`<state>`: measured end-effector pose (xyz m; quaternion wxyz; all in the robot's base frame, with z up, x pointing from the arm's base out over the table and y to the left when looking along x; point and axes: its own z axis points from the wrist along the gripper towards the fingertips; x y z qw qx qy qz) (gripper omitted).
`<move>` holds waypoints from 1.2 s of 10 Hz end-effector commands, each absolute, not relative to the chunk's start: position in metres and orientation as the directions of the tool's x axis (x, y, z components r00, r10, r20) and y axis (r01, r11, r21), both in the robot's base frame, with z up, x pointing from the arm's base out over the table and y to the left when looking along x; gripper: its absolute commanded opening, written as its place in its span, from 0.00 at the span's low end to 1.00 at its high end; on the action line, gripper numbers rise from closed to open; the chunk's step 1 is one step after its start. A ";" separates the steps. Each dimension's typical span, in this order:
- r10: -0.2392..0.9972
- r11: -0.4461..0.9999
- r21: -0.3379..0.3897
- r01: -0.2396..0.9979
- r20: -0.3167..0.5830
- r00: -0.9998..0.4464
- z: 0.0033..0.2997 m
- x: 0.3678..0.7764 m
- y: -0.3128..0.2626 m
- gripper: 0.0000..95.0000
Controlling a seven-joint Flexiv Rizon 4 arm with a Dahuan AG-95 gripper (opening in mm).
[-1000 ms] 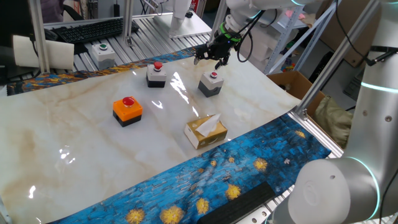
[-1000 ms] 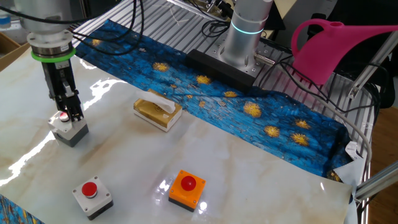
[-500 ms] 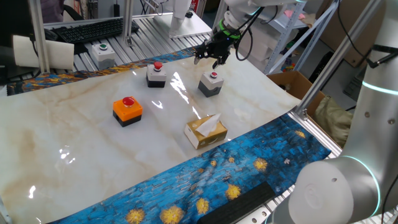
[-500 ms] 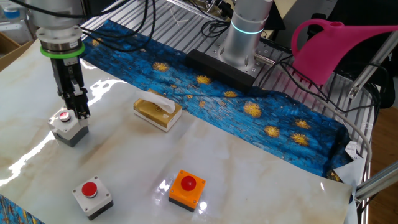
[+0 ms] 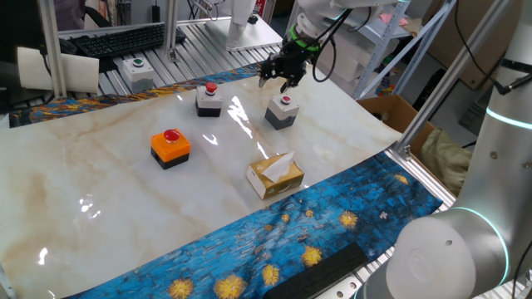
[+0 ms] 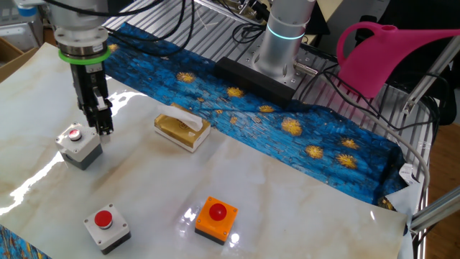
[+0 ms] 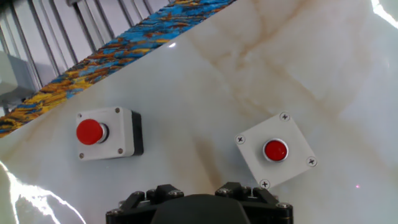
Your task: Press three buttons from left to right in sequence
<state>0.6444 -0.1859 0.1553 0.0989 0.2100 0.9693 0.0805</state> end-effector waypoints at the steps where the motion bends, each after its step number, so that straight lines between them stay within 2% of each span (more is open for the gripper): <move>1: 0.427 0.897 0.199 0.396 -0.155 -0.891 0.155 0.644 -0.183 0.20; 2: 0.428 0.896 0.200 0.396 -0.154 -0.891 0.156 0.643 -0.182 0.20; 3: 0.427 0.897 0.201 0.395 -0.153 -0.891 0.155 0.642 -0.179 0.00; 8: 0.420 0.901 0.189 0.390 -0.160 -0.893 0.157 0.640 -0.166 0.00; 12: 0.433 0.896 0.186 0.404 -0.157 -0.888 0.158 0.659 -0.157 0.00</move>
